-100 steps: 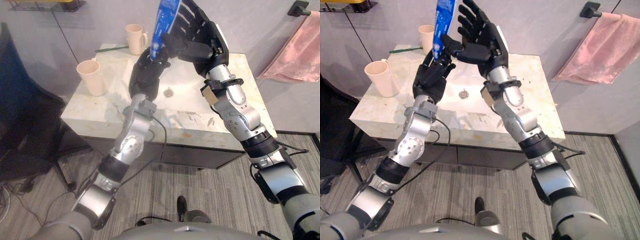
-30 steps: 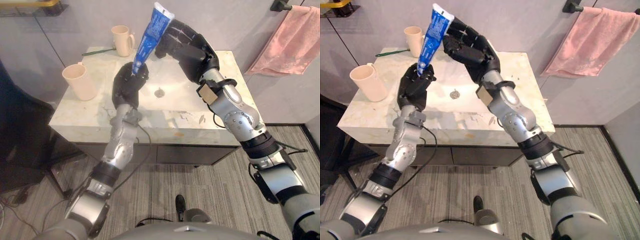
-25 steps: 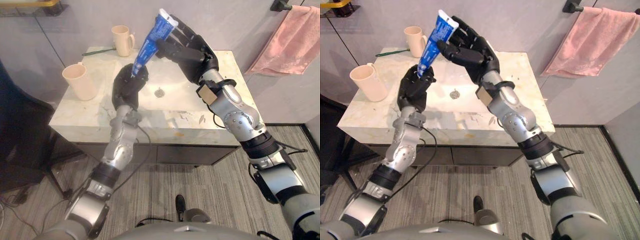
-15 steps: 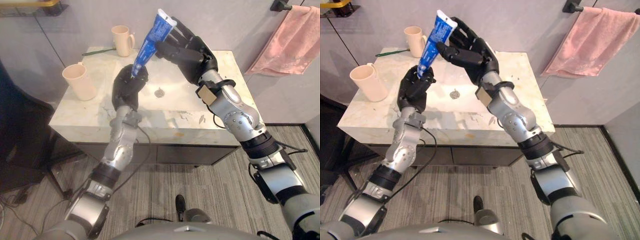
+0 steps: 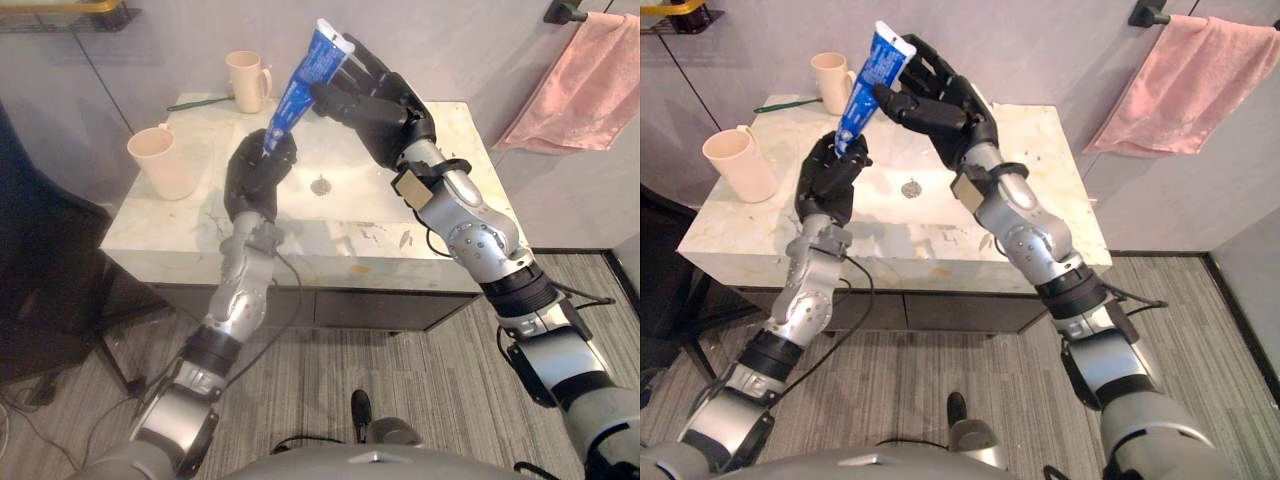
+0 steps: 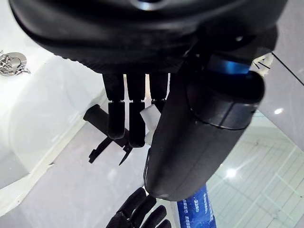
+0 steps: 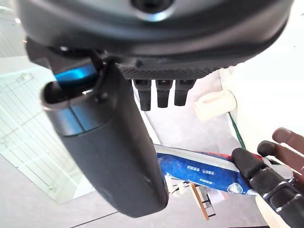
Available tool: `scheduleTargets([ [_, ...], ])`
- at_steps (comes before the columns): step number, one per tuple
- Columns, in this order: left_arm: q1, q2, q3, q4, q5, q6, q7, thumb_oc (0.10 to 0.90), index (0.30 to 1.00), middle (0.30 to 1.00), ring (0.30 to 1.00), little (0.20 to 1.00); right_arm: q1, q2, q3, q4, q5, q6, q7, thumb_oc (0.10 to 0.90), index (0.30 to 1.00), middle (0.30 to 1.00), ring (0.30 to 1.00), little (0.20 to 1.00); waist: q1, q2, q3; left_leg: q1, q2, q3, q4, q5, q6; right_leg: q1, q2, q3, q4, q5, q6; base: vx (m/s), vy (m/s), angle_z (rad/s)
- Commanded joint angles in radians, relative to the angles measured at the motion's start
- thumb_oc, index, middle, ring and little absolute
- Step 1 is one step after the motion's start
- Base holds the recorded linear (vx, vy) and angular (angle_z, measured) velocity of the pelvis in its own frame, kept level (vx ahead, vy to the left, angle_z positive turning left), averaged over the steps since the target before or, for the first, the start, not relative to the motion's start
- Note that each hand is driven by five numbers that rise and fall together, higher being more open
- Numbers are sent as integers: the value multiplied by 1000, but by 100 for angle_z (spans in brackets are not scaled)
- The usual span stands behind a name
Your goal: Organize the bathroom.
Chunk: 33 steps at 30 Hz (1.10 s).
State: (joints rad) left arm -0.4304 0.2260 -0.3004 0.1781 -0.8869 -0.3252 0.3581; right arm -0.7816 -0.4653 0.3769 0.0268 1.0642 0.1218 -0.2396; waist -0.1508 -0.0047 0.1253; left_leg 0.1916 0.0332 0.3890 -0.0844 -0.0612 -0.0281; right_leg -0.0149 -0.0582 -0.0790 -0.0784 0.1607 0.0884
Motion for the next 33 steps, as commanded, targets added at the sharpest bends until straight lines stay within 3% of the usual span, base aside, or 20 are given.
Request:
scheduleTargets([
  [1, -60, 33, -31, -58, 110, -98, -74, 400, 300, 300, 300, 300, -175, 51, -52, 6, -39, -113, 7, 800, 900, 900, 900, 900, 15, -11, -127, -91, -5, -92, 61, 41, 24, 7, 20, -7, 156, -190, 41, 0, 0, 0],
  [6, -56, 31, -33, -57, 107, -97, -80, 400, 300, 300, 300, 300, -181, 44, -57, 10, -37, -122, 8, 800, 900, 900, 900, 900, 16, -11, -126, -92, -5, -92, 62, 41, 23, 5, 19, -7, 158, -190, 41, 0, 0, 0],
  [7, -54, 30, -36, -56, 106, -95, -82, 400, 300, 300, 300, 300, -183, 44, -58, 8, -39, -124, 1, 541, 512, 512, 512, 512, 16, -11, -127, -92, -4, -92, 63, 41, 23, 6, 19, -8, 157, -189, 41, 0, 0, 0],
  [8, -53, 30, -36, -57, 106, -93, -82, 400, 300, 300, 300, 300, -183, 43, -59, 7, -37, -124, -1, 488, 432, 432, 432, 432, 16, -11, -127, -92, -5, -93, 62, 41, 23, 6, 19, -8, 157, -189, 41, 0, 0, 0],
  [9, -51, 27, -36, -56, 104, -91, -85, 400, 300, 300, 300, 300, -183, 43, -63, 10, -36, -125, 0, 400, 300, 300, 300, 300, 16, -11, -128, -92, -4, -93, 63, 40, 23, 6, 18, -7, 157, -189, 41, 0, 0, 0],
  [31, -43, 27, -35, -48, 119, -77, -50, 400, 300, 300, 300, 300, -188, 29, -72, 12, -106, -167, -1, 400, 300, 300, 300, 300, 16, -10, -127, -91, -6, -94, 69, 35, 26, 7, 17, -3, 160, -191, 41, 0, 0, 0],
  [32, -41, 27, -34, -47, 129, -73, -37, 566, 549, 549, 549, 549, -192, 23, -74, 11, -132, -176, 3, 400, 300, 300, 300, 300, 17, -10, -127, -92, -6, -95, 70, 35, 26, 7, 17, -4, 161, -192, 41, 0, 0, 0],
  [33, -40, 27, -33, -47, 133, -71, -34, 668, 702, 702, 702, 702, -194, 22, -75, 11, -133, -178, 0, 400, 300, 300, 300, 300, 18, -11, -127, -92, -6, -95, 70, 35, 26, 7, 17, -4, 161, -192, 41, 0, 0, 0],
])
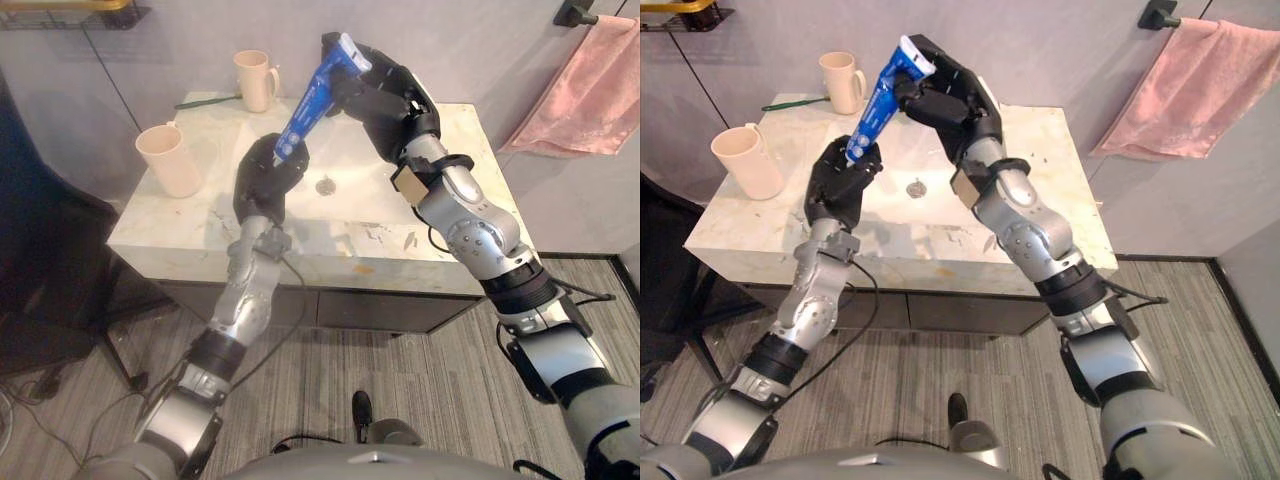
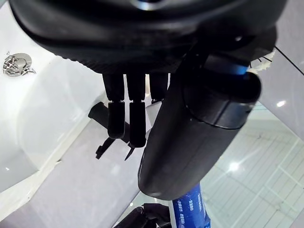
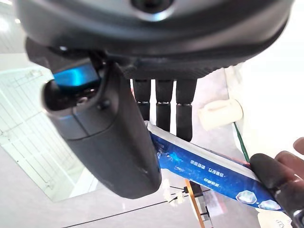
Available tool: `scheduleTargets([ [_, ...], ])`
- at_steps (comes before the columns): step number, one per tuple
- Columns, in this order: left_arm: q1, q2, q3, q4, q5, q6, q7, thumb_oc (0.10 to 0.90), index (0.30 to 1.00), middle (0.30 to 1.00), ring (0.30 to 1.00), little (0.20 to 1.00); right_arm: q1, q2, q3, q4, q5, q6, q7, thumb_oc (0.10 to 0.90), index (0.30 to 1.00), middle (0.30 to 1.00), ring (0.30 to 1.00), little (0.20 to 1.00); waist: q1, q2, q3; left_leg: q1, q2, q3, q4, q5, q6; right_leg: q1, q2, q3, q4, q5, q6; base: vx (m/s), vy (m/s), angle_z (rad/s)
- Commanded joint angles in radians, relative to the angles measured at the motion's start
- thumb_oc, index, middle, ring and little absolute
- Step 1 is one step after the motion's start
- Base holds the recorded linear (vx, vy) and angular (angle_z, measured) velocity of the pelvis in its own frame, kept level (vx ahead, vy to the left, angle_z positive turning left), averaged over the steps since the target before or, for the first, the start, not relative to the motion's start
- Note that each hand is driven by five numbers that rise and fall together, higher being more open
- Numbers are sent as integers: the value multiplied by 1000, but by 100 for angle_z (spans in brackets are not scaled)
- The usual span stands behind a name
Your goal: Organize the bathroom.
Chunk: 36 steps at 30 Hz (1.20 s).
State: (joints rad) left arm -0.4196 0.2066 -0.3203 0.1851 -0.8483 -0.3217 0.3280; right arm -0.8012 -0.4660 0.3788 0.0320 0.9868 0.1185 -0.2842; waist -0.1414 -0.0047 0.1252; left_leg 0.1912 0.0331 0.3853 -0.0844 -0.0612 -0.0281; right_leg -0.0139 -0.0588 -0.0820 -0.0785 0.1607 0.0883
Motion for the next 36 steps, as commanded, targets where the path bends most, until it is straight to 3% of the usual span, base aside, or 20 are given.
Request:
scheduleTargets([
  [1, -43, 47, -8, -56, 102, -60, 17, 800, 900, 900, 900, 900, -183, 14, -78, 0, -105, -190, 43, 400, 300, 300, 300, 300, 12, -13, -127, -93, -5, -94, 70, 35, 25, 7, 18, -3, 161, -193, 41, 0, 0, 0],
  [8, 14, 85, 10, -126, 185, -15, 32, 800, 900, 900, 900, 900, -214, -24, -84, -28, -224, -206, 19, 400, 300, 300, 300, 300, 40, -16, -126, -98, -8, -113, 70, 33, 23, 12, 19, -17, 160, -198, 35, -25, 4, 5],
  [13, 79, 134, 36, -214, 233, 9, -17, 800, 900, 900, 900, 900, -220, -63, -101, -47, -276, -205, 7, 400, 300, 300, 300, 300, 73, -21, -118, -100, -13, -132, 62, 34, 22, 20, 10, -47, 159, -201, 37, -53, 6, 18],
  [24, 163, 196, 80, -338, 201, -38, -107, 800, 900, 900, 900, 900, -244, -102, -109, -47, -475, -244, -39, 400, 300, 300, 300, 300, 132, -27, -105, -103, -24, -158, 43, 37, 23, 31, -20, -117, 159, -200, 46, -45, 23, 25],
  [30, 191, 204, 74, -393, 178, -43, -95, 800, 900, 900, 900, 900, -278, -119, -111, -26, -592, -289, -88, 400, 300, 300, 300, 300, 157, -28, -98, -104, -31, -170, 35, 36, 25, 34, -43, -153, 172, -204, 58, -44, 40, 17],
  [36, 221, 224, 90, -419, 201, -56, -79, 800, 900, 900, 900, 900, -306, -129, -106, 2, -643, -286, -123, 400, 300, 300, 300, 300, 182, -30, -95, -104, -37, -179, 27, 38, 28, 41, -60, -185, 177, -205, 65, -12, 46, 19],
])
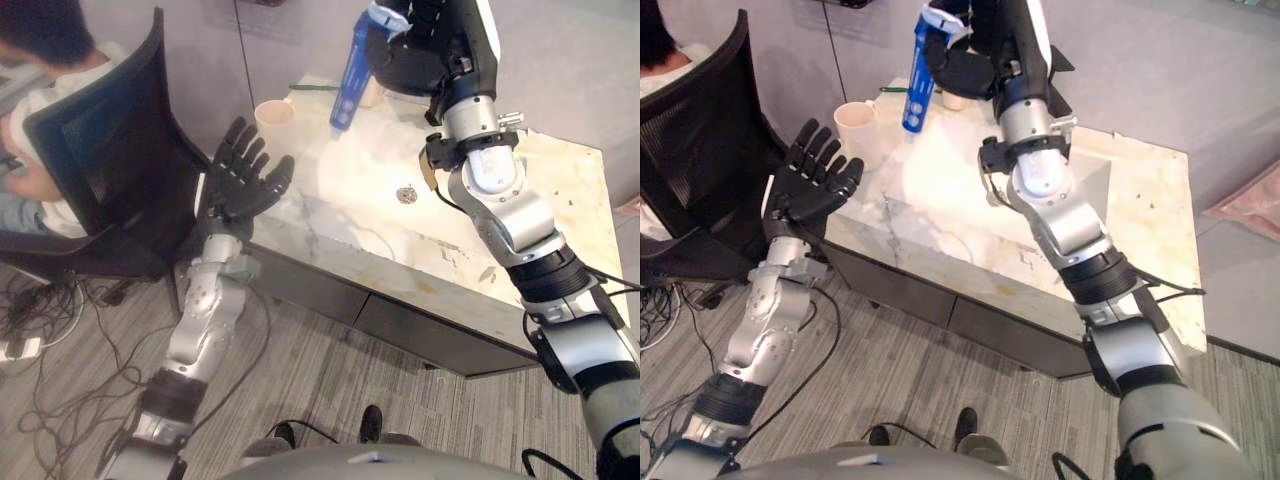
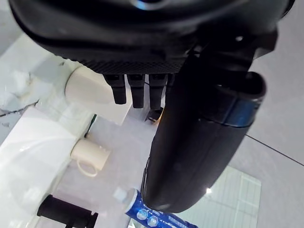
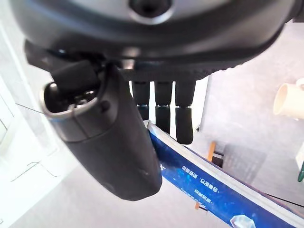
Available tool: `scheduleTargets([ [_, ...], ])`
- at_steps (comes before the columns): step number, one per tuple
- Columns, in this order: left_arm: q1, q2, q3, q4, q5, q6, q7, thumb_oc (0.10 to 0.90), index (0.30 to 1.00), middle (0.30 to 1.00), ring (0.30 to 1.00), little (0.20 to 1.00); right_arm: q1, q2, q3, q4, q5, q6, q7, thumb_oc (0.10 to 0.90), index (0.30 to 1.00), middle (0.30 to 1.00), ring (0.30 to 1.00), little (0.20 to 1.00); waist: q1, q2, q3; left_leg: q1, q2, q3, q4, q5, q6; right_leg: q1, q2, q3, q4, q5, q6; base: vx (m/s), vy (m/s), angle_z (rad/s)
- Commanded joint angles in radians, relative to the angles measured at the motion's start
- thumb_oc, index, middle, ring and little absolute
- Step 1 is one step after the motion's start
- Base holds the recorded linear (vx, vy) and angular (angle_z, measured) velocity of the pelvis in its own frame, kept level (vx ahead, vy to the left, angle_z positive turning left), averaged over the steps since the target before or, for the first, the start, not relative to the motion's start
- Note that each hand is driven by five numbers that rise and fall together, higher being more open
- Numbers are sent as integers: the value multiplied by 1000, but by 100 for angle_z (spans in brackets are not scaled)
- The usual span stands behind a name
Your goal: Organize the bathroom.
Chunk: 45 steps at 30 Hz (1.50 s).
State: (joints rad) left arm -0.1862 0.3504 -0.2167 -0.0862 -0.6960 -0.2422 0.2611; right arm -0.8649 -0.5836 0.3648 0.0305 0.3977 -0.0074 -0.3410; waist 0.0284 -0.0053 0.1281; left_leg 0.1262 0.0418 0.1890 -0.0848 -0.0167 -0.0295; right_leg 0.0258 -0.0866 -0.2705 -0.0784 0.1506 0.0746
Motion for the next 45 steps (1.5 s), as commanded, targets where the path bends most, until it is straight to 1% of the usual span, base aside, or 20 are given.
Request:
scheduleTargets([
  [1, -1, 87, -8, -160, 50, -154, -11, 800, 900, 900, 900, 900, -245, -15, -91, 9, -67, -161, -79, 400, 300, 300, 300, 300, 21, -31, -96, -41, -47, 15, 24, -4, 29, 3, -38, -7, 179, -195, 81, -19, 38, 14],
  [6, 23, 106, 19, -193, 102, -220, 44, 800, 900, 900, 900, 900, -250, -28, -96, 37, -94, -180, -98, 400, 300, 300, 300, 300, 40, -34, -91, -48, -49, 10, 23, -2, 32, 6, -51, -29, 188, -200, 87, -25, 43, 15],
  [7, 31, 111, 36, -202, 151, -246, 92, 800, 900, 900, 900, 900, -254, -30, -97, 43, -103, -184, -105, 400, 300, 300, 300, 300, 48, -36, -88, -51, -50, 9, 24, -2, 32, 9, -56, -38, 191, -203, 88, -22, 24, 16],
  [9, 36, 114, 61, -211, 210, -255, 155, 800, 900, 900, 900, 900, -260, -28, -95, 48, -108, -180, -117, 400, 300, 300, 300, 300, 59, -38, -86, -52, -50, 4, 21, 0, 34, 15, -62, -53, 200, -210, 89, -19, 24, 16],
  [11, 41, 116, 82, -211, 254, -253, 210, 800, 900, 900, 900, 900, -263, -30, -94, 53, -109, -184, -124, 400, 300, 300, 300, 300, 67, -40, -85, -54, -50, -1, 22, 1, 34, 18, -66, -60, 211, -218, 88, -7, 16, 16],
  [15, 62, 112, 129, -181, 289, -199, 289, 800, 900, 900, 900, 900, -258, -33, -97, 66, -131, -195, -135, 400, 300, 300, 300, 300, 82, -46, -78, -56, -53, -21, 23, 1, 40, 17, -85, -65, 286, -210, 92, 22, -2, 23],
  [17, 74, 107, 139, -166, 295, -181, 288, 800, 900, 900, 900, 900, -260, -38, -101, 72, -133, -197, -132, 400, 300, 300, 300, 300, 83, -47, -78, -55, -52, -28, 20, 2, 40, 17, -78, -53, 301, -218, 90, 64, -29, 39],
  [18, 88, 104, 147, -144, 270, -152, 274, 800, 900, 900, 900, 900, -264, -43, -100, 79, -127, -198, -133, 400, 300, 300, 300, 300, 78, -50, -80, -53, -52, -45, 14, 6, 36, 19, -45, -17, 275, -241, 76, 62, -46, 37],
  [19, 91, 102, 148, -138, 267, -152, 271, 800, 900, 900, 900, 900, -266, -44, -98, 81, -128, -196, -134, 400, 300, 300, 300, 300, 76, -51, -81, -52, -53, -50, 12, 7, 35, 21, -37, -10, 263, -243, 70, 99, -68, 42],
  [20, 104, 91, 147, -114, 254, -149, 261, 800, 900, 900, 900, 900, -270, -50, -88, 91, -126, -199, -144, 400, 300, 300, 300, 300, 66, -55, -85, -53, -57, -73, 7, 9, 30, 19, -3, 31, 207, -237, 53, 65, -38, 37],
  [21, 108, 88, 145, -109, 250, -149, 258, 800, 900, 900, 900, 900, -272, -52, -85, 94, -124, -201, -145, 400, 300, 300, 300, 300, 63, -57, -85, -54, -59, -79, 5, 10, 28, 15, 7, 44, 188, -229, 50, 99, -65, 41],
  [23, 119, 77, 137, -88, 228, -148, 242, 800, 900, 900, 900, 900, -286, -55, -67, 109, -126, -207, -149, 400, 300, 300, 300, 300, 46, -65, -85, -53, -73, -93, -2, 7, 22, -11, 61, 112, 73, -155, 46, 117, -73, 38],
  [25, 125, 75, 126, -73, 204, -157, 220, 800, 900, 900, 900, 900, -297, -66, -59, 115, -118, -207, -150, 400, 300, 300, 300, 300, 30, -60, -78, -51, -73, -107, 0, 4, 35, -46, 87, 182, 104, -146, 44, 122, -83, 34],
  [26, 128, 80, 119, -65, 179, -162, 196, 800, 900, 900, 900, 900, -295, -74, -65, 122, -118, -212, -148, 400, 300, 300, 300, 300, 24, -62, -77, -50, -77, -105, 0, 1, 37, -46, 100, 199, 80, -141, 38, 86, -111, 50],
  [27, 132, 78, 116, -55, 166, -175, 183, 800, 900, 900, 900, 900, -296, -83, -63, 135, -112, -231, -148, 400, 300, 300, 300, 300, 28, -68, -76, -52, -77, -110, 1, 4, 33, -39, 94, 180, 57, -127, 35, 53, -95, 56],
  [31, 139, 78, 99, -74, 176, -197, 183, 800, 900, 900, 900, 900, -308, -89, -52, 145, -100, -240, -150, 400, 300, 300, 300, 300, 29, -70, -73, -51, -78, -111, 6, 7, 27, -23, 104, 190, 32, -116, 30, 73, -70, 18],
  [36, 148, 82, 90, -89, 133, -148, 175, 800, 900, 900, 900, 900, -288, -93, -44, 121, -95, -223, -158, 400, 300, 300, 300, 300, 27, -71, -80, -58, -83, -108, 21, 5, 24, -1, 115, 198, 24, -126, 20, 91, -56, -1],
  [41, 157, 86, 90, -95, 123, -129, 157, 800, 900, 900, 900, 900, -266, -83, -55, 108, -94, -215, -168, 400, 300, 300, 300, 300, 26, -69, -83, -58, -83, -105, 34, -1, 21, 12, 123, 204, 22, -135, 12, 97, -53, -1],
  [44, 151, 84, 83, -87, 100, -128, 126, 800, 900, 900, 900, 900, -256, -71, -56, 107, -118, -207, -171, 400, 300, 300, 300, 300, 15, -70, -81, -75, -98, -98, 105, -27, 12, 16, 140, 229, 22, -143, -5, 77, -43, 6],
  [45, 145, 83, 81, -84, 80, -127, 114, 800, 900, 900, 900, 900, -254, -74, -57, 114, -132, -218, -168, 400, 300, 300, 300, 300, 12, -74, -76, -96, -111, -92, 173, -47, 4, 13, 137, 233, 35, -146, -13, 24, -9, 18],
])
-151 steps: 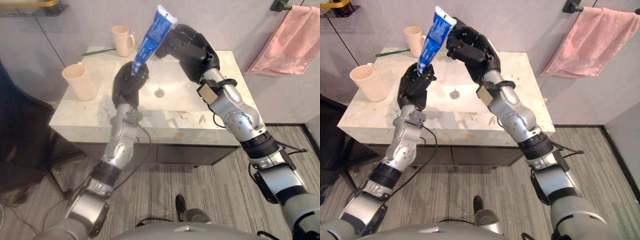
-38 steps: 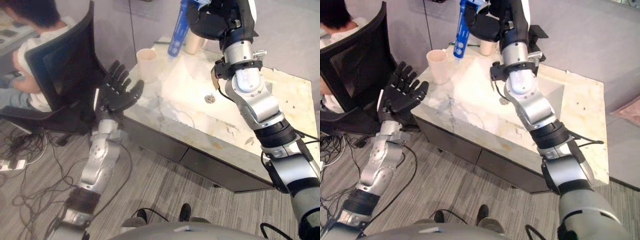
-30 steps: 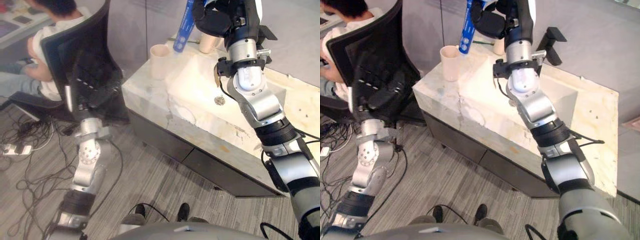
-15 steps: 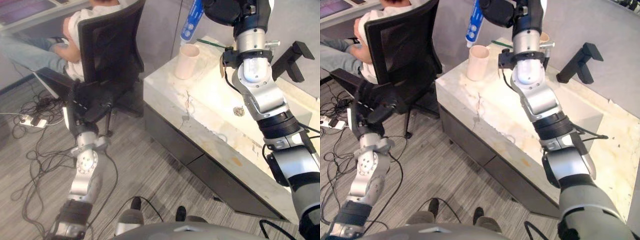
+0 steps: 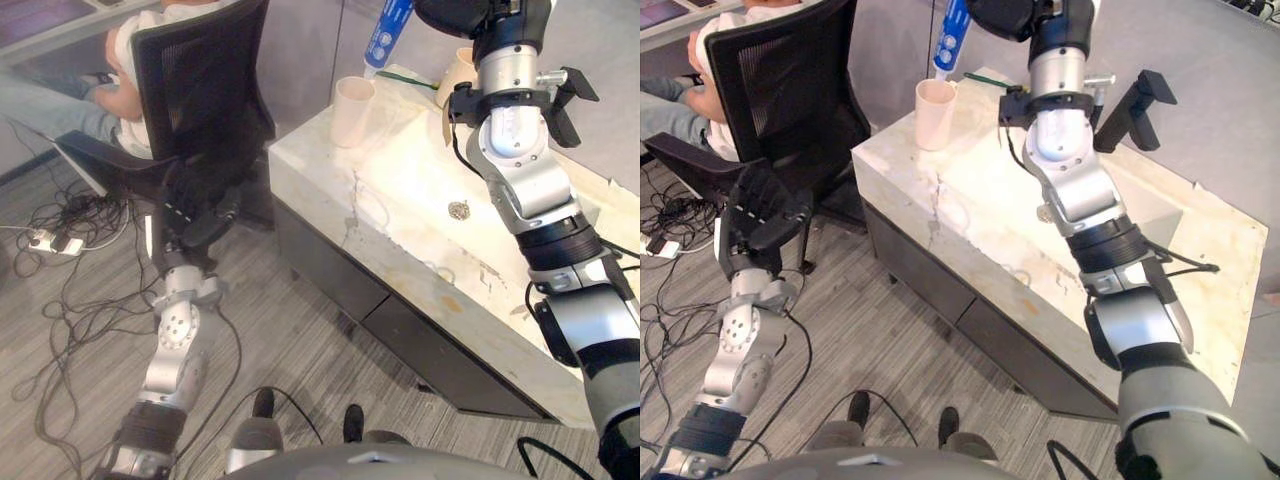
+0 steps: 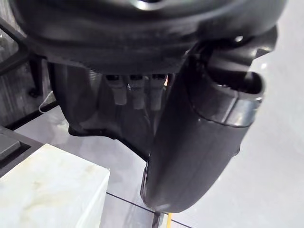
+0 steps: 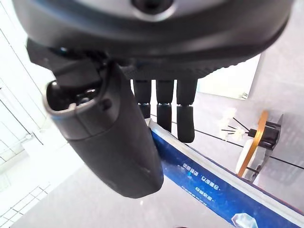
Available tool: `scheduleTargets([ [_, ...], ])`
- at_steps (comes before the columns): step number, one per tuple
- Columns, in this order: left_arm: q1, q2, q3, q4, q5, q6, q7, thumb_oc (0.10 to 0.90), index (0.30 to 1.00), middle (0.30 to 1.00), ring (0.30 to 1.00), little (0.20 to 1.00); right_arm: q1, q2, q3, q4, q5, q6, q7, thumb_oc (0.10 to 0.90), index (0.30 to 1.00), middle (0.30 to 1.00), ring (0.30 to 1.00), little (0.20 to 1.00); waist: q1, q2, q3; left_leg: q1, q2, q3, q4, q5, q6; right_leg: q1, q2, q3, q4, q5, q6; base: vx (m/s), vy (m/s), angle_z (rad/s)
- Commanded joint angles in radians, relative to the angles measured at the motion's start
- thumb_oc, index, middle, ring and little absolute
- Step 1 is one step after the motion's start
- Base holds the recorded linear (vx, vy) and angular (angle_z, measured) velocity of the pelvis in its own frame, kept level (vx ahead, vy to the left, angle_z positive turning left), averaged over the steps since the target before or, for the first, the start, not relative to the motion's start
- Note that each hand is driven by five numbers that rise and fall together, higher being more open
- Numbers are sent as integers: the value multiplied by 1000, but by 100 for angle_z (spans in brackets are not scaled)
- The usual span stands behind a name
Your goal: Organize the bathroom.
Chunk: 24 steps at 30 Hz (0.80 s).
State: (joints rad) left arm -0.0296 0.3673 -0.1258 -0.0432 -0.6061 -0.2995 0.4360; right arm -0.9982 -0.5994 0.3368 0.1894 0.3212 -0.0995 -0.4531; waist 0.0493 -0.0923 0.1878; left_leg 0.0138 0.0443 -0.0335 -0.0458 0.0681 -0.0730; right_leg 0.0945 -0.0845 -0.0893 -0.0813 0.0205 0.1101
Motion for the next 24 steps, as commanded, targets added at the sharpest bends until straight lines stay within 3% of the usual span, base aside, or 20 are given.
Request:
scheduleTargets([
  [1, -17, 65, -11, -130, -24, -68, -74, 800, 900, 900, 900, 900, -112, -67, -36, -48, -56, -134, -54, 400, 300, 300, 300, 300, -10, 5, -127, -20, -121, 131, 214, -153, 36, -60, 125, 48, 51, -13, -52, 18, 14, 33],
  [3, -32, 62, -20, -140, -37, -63, -89, 800, 900, 900, 900, 900, -92, -79, -46, -68, -54, -134, -61, 400, 300, 300, 300, 300, -10, -8, -107, -72, -107, 120, 307, -146, 17, -62, 108, 37, 66, -7, -57, 6, 36, 41],
  [6, -49, 54, -35, -145, -38, -64, -93, 800, 900, 900, 900, 900, -80, -69, -43, -79, -79, -134, -68, 400, 300, 300, 300, 300, -17, -20, -99, -68, -69, 102, 294, -163, 24, -64, 98, 29, 71, -7, -57, 87, 116, 31],
  [8, -67, 49, -62, -157, -28, -50, -68, 800, 900, 900, 900, 900, -78, -59, -41, -78, -69, -132, -55, 400, 300, 300, 300, 300, -38, -15, -116, -1, 11, 73, 167, -116, 17, -71, 99, 35, 69, -11, -53, 207, 242, 11],
  [11, -100, 41, -95, -162, -6, -21, -34, 800, 900, 900, 900, 900, -80, -71, -48, -93, -61, -105, -36, 400, 300, 300, 300, 300, -64, -5, -133, 36, 80, 73, 74, -66, -4, -68, 84, 55, 66, -20, -45, 240, 313, -6],
  [12, -112, 42, -102, -159, 12, -5, -40, 800, 900, 900, 900, 900, -80, -79, -51, -93, -61, -97, -37, 400, 300, 300, 300, 300, -72, 9, -138, 41, 86, 74, 56, -63, -11, -76, 62, 57, 92, -33, -32, 192, 297, -1],
  [13, -113, 42, -101, -158, 12, -5, -40, 800, 900, 900, 900, 900, -82, -79, -51, -93, -61, -97, -37, 400, 300, 300, 300, 300, -72, 8, -137, 35, 85, 75, 57, -54, -11, -84, 61, 58, 97, -28, -33, 197, 275, 6],
  [16, -109, 51, -120, -140, 13, 27, -59, 800, 900, 900, 900, 900, -60, -76, -67, -103, -65, -95, -47, 400, 300, 300, 300, 300, -80, 37, -141, 49, 69, 88, 28, -67, -2, -93, 10, 41, 147, -49, -2, 200, 331, 5],
  [18, -95, 73, -144, -96, 5, 37, -47, 800, 900, 900, 900, 900, -26, -55, -73, -123, -107, -101, -62, 400, 300, 300, 300, 300, -80, 61, -134, 50, 35, 97, 18, -69, 23, -115, -30, 11, 250, -87, 11, 247, 366, -8],
  [19, -94, 75, -145, -94, 6, 35, -46, 800, 900, 900, 900, 900, -24, -53, -75, -126, -111, -100, -62, 400, 300, 300, 300, 300, -80, 62, -134, 50, 32, 97, 19, -70, 25, -120, -33, 9, 261, -92, 12, 176, 292, -8],
  [20, -77, 88, -146, -73, 7, 38, -51, 800, 900, 900, 900, 900, -10, -41, -83, -134, -135, -94, -60, 400, 300, 300, 300, 300, -75, 81, -122, 56, 23, 102, 21, -76, 40, -161, -53, -24, 396, -91, 17, 107, 183, -4],
  [24, -47, 93, -138, -52, 9, 25, -46, 800, 900, 900, 900, 900, -13, -29, -85, -127, -143, -96, -49, 400, 300, 300, 300, 300, -76, 88, -107, 85, 8, 121, 14, -94, 52, -201, -38, -20, 456, -91, 22, 155, 137, -20],
])
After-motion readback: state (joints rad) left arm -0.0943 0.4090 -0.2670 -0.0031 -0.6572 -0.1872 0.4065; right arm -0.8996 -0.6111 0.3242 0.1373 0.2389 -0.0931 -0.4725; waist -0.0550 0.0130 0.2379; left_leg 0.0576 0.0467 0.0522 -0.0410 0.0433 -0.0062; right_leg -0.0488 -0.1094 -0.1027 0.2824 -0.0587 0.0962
